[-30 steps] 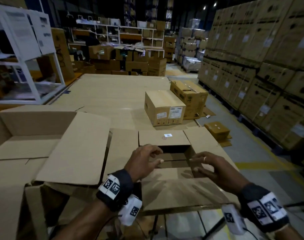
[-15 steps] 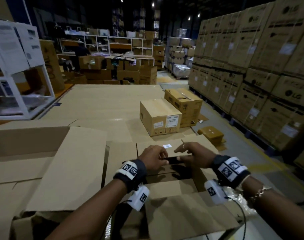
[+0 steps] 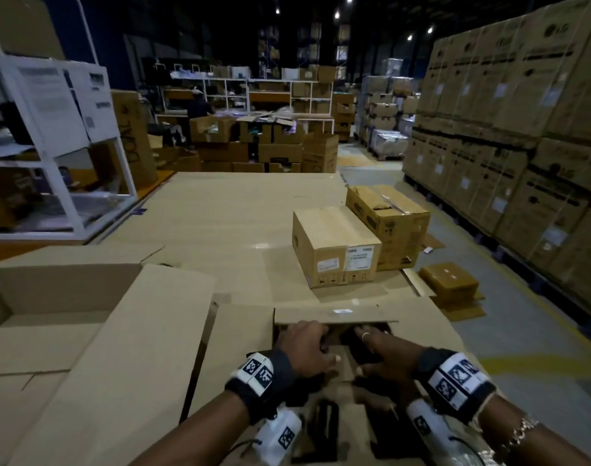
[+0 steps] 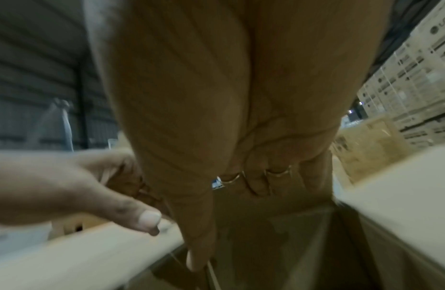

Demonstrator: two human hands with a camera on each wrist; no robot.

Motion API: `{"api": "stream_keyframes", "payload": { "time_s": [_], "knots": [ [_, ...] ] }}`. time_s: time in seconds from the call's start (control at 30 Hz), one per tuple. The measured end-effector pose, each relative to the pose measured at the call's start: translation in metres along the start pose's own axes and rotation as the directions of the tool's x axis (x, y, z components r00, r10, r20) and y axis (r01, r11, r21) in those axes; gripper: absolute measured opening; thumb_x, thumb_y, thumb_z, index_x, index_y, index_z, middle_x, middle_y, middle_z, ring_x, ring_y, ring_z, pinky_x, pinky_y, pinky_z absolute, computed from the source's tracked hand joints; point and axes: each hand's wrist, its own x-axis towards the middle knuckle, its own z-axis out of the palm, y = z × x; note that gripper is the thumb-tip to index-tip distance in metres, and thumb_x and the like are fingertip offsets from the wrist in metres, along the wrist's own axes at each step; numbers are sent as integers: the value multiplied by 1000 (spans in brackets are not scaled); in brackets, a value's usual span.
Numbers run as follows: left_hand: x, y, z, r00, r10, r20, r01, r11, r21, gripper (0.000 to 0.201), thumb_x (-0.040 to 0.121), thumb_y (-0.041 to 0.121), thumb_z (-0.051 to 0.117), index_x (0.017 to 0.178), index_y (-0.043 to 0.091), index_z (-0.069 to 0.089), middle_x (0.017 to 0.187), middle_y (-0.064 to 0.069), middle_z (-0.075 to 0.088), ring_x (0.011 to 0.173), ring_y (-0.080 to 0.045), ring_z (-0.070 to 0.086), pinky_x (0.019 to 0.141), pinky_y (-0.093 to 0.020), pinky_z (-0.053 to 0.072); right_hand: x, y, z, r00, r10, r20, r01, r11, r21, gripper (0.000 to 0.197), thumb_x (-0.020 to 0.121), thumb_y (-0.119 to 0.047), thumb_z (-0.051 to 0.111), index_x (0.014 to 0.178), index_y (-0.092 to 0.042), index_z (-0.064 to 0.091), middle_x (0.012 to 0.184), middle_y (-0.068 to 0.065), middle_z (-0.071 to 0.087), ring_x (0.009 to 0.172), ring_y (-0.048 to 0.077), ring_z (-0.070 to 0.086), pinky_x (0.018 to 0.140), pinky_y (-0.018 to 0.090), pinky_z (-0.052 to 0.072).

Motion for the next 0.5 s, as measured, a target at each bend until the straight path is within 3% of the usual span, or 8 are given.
{"api": "stream_keyframes", "payload": {
  "time_s": [0.1,0.13,0.23,0.3,0.37,0.4,0.43,0.5],
  "knots": [
    [16,-4,-16,972,29,-232,-27,1000,12,64,86,49,68,142,21,54,141,-2,58,131,-23,53,106,-34,45,10,3,-37,991,-70,-115,79,994,73,82,96,-44,61,158,-12,19,159,7,32,142,23,38,105,26,37],
    [23,-6,-21,960,47,-276,-39,999,35,62,89,45,67,143,20,52,143,-2,57,133,-22,50,109,-33,41,18,5,-45,985,-82,-154,97,991,88,83,95,-50,59,158,-13,20,159,4,32,144,23,37,108,26,37],
    [51,-16,-26,963,46,-265,-25,996,81,61,94,34,63,150,20,42,155,-3,44,146,-25,32,118,-38,27,51,12,-58,957,-84,-276,124,984,130,83,92,-67,51,156,-19,29,161,-2,31,145,22,36,115,35,36],
    [70,-27,-21,978,2,-207,18,996,92,61,93,31,64,149,21,41,158,-3,40,148,-28,29,120,-43,26,73,13,-60,947,-42,-318,104,978,181,75,92,-61,56,153,-20,36,158,-1,38,131,19,51,102,29,43],
    [88,-35,-14,982,-1,-191,23,993,114,39,88,29,68,125,23,55,140,-3,55,135,-31,46,110,-41,39,95,15,-55,945,-4,-327,77,975,211,68,92,-53,61,148,-19,44,148,2,51,109,14,58,90,25,44],
    [94,-36,-13,985,-16,-173,35,993,111,26,86,29,69,108,24,57,123,-2,62,121,-31,55,99,-39,45,105,17,-49,947,11,-321,65,972,225,68,89,-53,62,146,-20,47,147,1,52,109,14,58,91,26,45],
    [101,-37,-11,986,-31,-165,48,994,100,20,84,28,70,99,23,57,111,-2,64,110,-31,59,91,-38,47,116,21,-42,950,21,-311,54,972,230,70,85,-55,62,145,-22,49,151,-1,48,117,16,57,97,28,46],
    [112,-42,-4,987,-66,-145,69,997,17,24,85,26,72,106,20,64,113,-5,67,109,-31,60,92,-38,48,141,33,-22,960,44,-278,24,971,236,68,80,-54,63,143,-31,51,157,-5,41,134,18,49,110,32,41]
  ]
}}
